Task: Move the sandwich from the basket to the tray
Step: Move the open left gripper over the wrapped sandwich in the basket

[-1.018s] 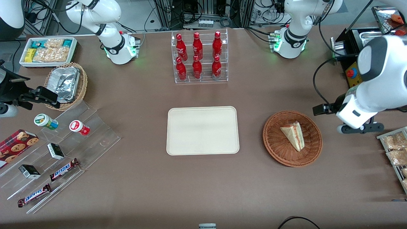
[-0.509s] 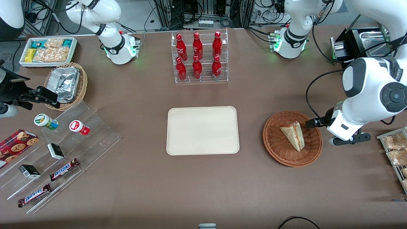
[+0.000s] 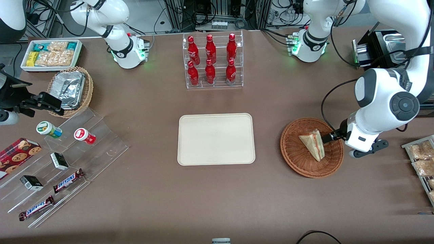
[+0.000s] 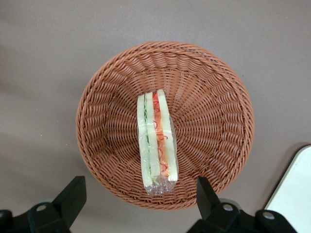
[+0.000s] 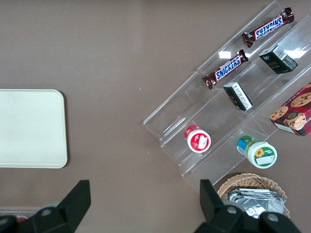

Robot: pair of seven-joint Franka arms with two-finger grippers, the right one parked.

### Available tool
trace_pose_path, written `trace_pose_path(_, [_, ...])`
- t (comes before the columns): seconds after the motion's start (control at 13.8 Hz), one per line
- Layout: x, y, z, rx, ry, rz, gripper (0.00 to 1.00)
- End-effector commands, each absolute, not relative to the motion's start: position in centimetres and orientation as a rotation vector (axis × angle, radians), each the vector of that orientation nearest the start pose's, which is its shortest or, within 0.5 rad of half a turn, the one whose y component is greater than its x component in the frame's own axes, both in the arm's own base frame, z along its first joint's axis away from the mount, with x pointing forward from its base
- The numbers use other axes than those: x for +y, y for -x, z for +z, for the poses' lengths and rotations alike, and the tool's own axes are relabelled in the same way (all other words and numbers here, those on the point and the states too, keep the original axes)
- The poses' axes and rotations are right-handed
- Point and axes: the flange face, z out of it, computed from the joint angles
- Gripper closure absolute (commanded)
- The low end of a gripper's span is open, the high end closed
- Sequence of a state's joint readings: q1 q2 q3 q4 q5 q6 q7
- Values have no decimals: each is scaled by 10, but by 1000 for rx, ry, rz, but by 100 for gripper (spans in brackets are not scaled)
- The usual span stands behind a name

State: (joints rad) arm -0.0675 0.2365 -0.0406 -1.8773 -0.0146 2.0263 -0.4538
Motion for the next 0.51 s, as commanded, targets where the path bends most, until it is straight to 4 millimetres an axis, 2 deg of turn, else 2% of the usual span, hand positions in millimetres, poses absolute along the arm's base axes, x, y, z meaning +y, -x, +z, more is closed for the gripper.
trace_pose_path(0.0, [-67,-593,367,-599,3075,105,0])
trace_pose_path(0.22, [-80,-586,349,-656,3065,101,0])
trace_pose_path(0.44, [-82,-584,334,-650,3060,131,0])
